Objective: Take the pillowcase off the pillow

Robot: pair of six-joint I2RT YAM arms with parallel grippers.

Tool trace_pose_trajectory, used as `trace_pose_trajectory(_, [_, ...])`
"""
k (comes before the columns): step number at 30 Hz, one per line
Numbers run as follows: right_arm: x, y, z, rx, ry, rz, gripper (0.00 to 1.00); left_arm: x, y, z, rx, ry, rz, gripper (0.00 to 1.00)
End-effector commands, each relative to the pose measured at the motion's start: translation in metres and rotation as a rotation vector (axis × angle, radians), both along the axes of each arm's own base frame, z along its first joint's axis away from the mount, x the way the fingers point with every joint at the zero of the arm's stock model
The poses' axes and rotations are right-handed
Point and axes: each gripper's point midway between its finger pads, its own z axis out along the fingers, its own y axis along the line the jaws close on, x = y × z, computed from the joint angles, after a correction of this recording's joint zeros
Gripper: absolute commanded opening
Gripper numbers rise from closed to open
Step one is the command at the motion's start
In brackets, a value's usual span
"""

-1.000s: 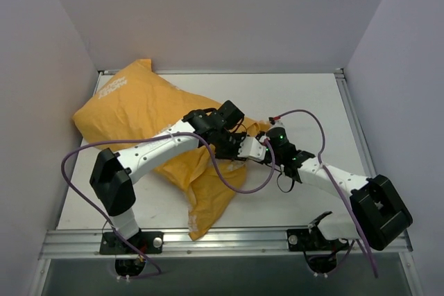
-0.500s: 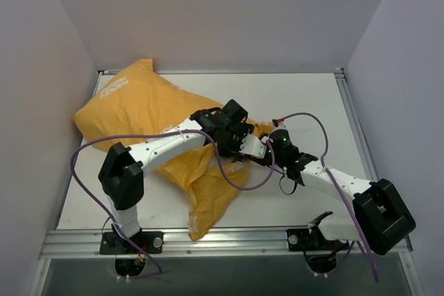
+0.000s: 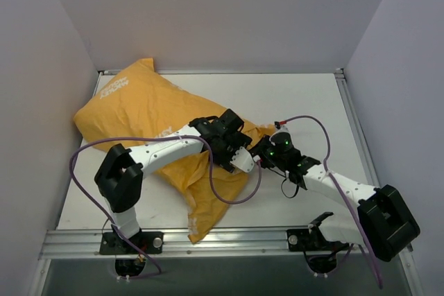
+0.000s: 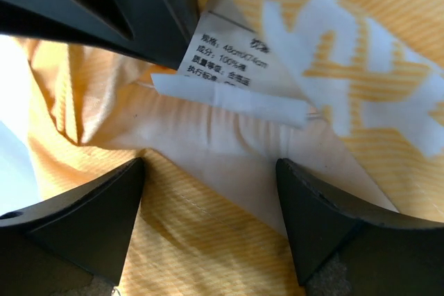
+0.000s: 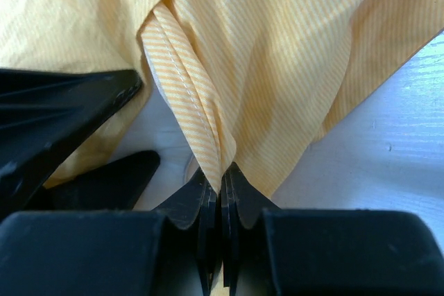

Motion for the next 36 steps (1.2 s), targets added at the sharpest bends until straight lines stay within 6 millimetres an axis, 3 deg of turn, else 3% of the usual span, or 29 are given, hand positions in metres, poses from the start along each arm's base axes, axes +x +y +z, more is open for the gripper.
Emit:
trace_pose_trajectory(1, [0.0,-0.003,-0.008,-0.017,0.017,-0.012,0.0,-0.027,0.016,0.003,0.046,0.075,-0.095,0.84])
trace_pose_trajectory(3, [0.0,-0.003,-0.01,-0.022,0.021,-0.01,0.0,-0.036,0.007,0.029,-0.004,0.126,-0.131,0.84])
trace_pose_trajectory(4, [0.001,-0.005,-0.011,-0.023,0.022,-0.015,0.0,-0.053,0.001,0.036,-0.037,0.194,-0.199,0.84])
trace_pose_trajectory(6, [0.001,-0.004,-0.011,-0.014,0.023,-0.018,0.0,-0.065,0.007,0.033,0.006,0.213,-0.283,0.84])
trace_pose_trajectory(9, [0.0,-0.003,-0.01,0.0,0.025,-0.012,0.0,-0.052,0.019,0.008,0.137,0.163,-0.289,0.82])
trace_pose_trajectory(13, [0.0,-0.002,-0.011,0.002,0.028,-0.008,0.0,-0.056,0.017,-0.007,0.17,0.173,-0.352,0.79])
trace_pose_trajectory(16, [0.0,0.0,-0.01,0.008,0.03,-0.001,0.0,-0.044,0.012,-0.02,0.217,0.15,-0.332,0.77])
trace_pose_trajectory(20, [-0.004,-0.001,-0.009,0.018,0.03,0.0,0.0,-0.022,0.008,-0.033,0.251,0.119,-0.267,0.85])
trace_pose_trajectory(23, [-0.005,-0.003,-0.008,0.023,0.028,-0.007,0.0,-0.01,0.016,-0.039,0.3,0.041,-0.277,0.9])
trace_pose_trajectory(27, [-0.006,-0.004,-0.009,0.022,0.032,-0.01,0.0,0.006,0.036,-0.049,0.38,-0.054,-0.292,0.88])
trace_pose_trajectory(30, [-0.006,-0.005,-0.011,0.014,0.031,-0.016,0.0,0.012,0.04,-0.053,0.387,-0.093,-0.289,0.41])
trace_pose_trajectory(31, [-0.005,-0.006,-0.011,0.009,0.032,-0.02,0.0,0.014,0.039,-0.052,0.378,-0.107,-0.282,0.03])
trace_pose_trajectory(34, [-0.001,-0.016,-0.017,-0.029,0.03,-0.037,0.0,0.016,0.031,-0.039,0.293,-0.108,-0.228,0.02])
trace_pose_trajectory(36, [0.009,-0.031,-0.025,-0.057,0.047,-0.073,0.0,0.022,0.022,-0.006,0.156,-0.124,-0.124,0.02])
